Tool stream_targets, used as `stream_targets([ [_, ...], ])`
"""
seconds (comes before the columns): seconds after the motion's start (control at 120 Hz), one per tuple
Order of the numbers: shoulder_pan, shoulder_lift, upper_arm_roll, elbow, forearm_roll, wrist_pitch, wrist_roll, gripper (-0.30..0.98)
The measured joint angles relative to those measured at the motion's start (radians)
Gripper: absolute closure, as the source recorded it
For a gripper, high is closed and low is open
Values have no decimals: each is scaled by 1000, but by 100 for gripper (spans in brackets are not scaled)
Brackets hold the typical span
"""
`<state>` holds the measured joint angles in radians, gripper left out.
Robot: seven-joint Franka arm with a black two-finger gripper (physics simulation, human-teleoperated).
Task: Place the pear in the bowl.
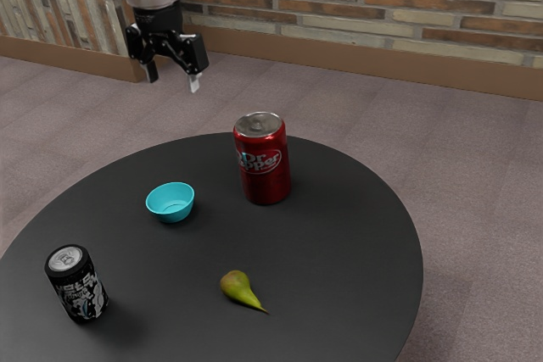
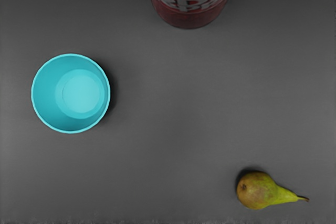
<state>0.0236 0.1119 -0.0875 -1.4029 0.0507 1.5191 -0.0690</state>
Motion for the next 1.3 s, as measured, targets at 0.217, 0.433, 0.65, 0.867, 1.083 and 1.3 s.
stream_targets([
  [0.217,1,-40,3,-40,-3,-15,-10,0],
  [0.433,6,-229,-13,-516,-47,142,-23,0],
  [0.65,-3,-248,-58,-784,-85,361,-98,0],
  [0.867,-5,-235,-96,-906,-111,555,-210,0],
  [1.083,-12,-185,-162,-946,-181,668,-487,0],
  [1.3,-4,-110,-168,-952,-198,777,-700,0],
])
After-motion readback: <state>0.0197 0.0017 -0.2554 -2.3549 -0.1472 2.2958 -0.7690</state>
